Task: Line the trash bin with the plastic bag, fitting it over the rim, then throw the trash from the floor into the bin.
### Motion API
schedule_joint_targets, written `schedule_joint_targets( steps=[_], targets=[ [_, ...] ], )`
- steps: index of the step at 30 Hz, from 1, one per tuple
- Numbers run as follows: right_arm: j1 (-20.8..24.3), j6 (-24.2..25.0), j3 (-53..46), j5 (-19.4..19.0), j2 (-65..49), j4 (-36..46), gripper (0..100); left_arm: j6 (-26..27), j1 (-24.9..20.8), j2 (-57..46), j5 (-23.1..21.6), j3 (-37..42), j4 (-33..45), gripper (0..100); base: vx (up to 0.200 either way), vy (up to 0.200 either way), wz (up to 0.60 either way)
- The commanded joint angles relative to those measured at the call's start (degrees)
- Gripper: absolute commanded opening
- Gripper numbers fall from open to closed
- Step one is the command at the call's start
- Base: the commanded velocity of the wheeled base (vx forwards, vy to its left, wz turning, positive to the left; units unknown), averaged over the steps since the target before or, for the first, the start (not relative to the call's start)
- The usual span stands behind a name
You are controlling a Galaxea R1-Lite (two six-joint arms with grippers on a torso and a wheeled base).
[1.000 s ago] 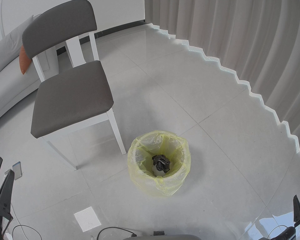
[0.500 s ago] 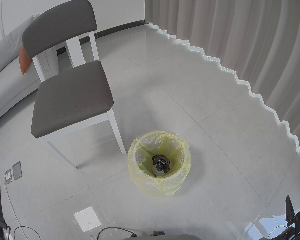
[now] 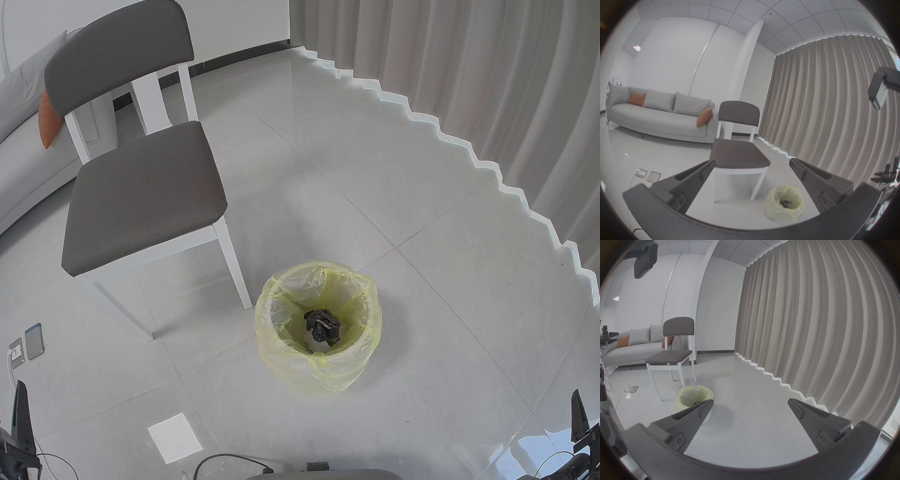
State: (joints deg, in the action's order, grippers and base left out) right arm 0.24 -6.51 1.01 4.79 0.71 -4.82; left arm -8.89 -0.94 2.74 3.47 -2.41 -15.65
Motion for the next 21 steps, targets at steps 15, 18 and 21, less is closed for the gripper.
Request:
schedule_joint_targets(
  steps=[15,18,21],
  targets=[
    [0.02,2.47,-1.01,2.77,-0.27,0.07,100,3.61,1.20,-2.74,6.90,2.33,12.66,100,0.000,0.000,0.00],
    [-0.07,2.47,-1.01,2.77,-0.27,0.07,100,4.14,1.20,-2.74,3.38,2.33,13.02,100,0.000,0.000,0.00],
    [0.02,2.82,-1.01,3.56,-0.27,0.07,100,8.62,0.85,-2.48,-1.19,2.24,16.44,100,0.000,0.000,0.00]
  ],
)
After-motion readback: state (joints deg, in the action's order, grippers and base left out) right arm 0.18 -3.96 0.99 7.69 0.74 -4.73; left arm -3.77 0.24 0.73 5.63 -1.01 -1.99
